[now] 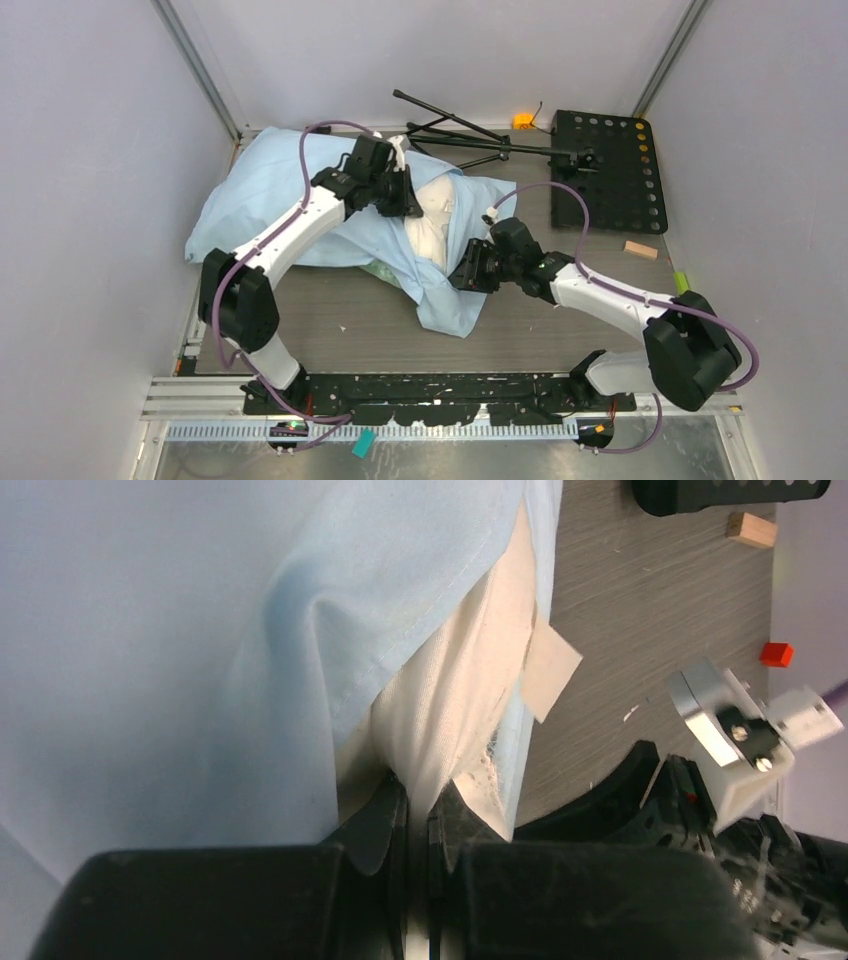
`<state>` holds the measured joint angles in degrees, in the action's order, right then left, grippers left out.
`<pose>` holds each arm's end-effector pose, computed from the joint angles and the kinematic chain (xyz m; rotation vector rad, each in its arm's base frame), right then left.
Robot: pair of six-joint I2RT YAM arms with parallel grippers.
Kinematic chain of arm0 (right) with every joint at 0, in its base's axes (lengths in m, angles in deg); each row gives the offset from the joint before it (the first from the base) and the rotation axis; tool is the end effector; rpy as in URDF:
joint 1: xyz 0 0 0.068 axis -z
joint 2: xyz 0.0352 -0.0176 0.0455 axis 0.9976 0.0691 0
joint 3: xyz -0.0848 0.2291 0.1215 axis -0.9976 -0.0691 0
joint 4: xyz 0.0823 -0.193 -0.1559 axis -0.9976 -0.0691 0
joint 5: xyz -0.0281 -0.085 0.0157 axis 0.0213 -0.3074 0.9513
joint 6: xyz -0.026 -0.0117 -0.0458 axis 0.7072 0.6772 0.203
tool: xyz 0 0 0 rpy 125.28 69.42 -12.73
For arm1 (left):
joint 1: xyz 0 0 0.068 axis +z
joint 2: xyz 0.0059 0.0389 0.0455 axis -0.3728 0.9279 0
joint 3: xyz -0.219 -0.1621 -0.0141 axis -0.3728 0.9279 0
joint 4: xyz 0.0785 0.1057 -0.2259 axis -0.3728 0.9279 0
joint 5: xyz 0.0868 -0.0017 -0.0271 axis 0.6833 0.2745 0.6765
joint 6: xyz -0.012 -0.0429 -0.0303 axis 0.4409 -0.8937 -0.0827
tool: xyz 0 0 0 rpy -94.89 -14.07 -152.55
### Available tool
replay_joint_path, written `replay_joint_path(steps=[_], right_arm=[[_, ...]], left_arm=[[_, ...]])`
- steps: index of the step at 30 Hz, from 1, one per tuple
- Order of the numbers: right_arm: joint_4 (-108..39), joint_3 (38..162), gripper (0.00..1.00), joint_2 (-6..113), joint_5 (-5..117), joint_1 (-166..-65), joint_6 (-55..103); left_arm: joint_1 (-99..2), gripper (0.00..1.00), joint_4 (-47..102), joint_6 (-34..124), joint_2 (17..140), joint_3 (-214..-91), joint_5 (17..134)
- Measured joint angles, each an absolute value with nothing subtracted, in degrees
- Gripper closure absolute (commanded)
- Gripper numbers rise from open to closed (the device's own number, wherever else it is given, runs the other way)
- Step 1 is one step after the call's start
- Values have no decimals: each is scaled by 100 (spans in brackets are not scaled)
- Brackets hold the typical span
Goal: Remove the pillowcase from the pillow
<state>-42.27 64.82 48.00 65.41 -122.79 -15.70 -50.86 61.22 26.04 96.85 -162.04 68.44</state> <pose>0.2076 0.1678 0.2028 0.0552 2.5386 1.0012 0.3177 -0.1865 0.3096 0.0997 2.4445 -0.8046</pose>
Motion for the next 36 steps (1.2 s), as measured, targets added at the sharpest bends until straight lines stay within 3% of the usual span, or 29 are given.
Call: replay_joint_path(steps=[10,19,29,36], right_arm=[[-3978,6301,79,4463,6393,-12456,-1318],[-3718,6310,79,4535,6270,-12480,-1141],[-3762,6384,76,4979,6262,-12563,-977],[-3895,6377,72,4592,6408,-12583,-660]], left_arm=[[-5156,100,7014,2781,10297,-17408,7235],[-5099,100,8284,3094,10371,-18728,7469],[-5033,100,8068,2987,9812,-17838,6951],[-4955,100,7344,2753,9455,-17128,6676]])
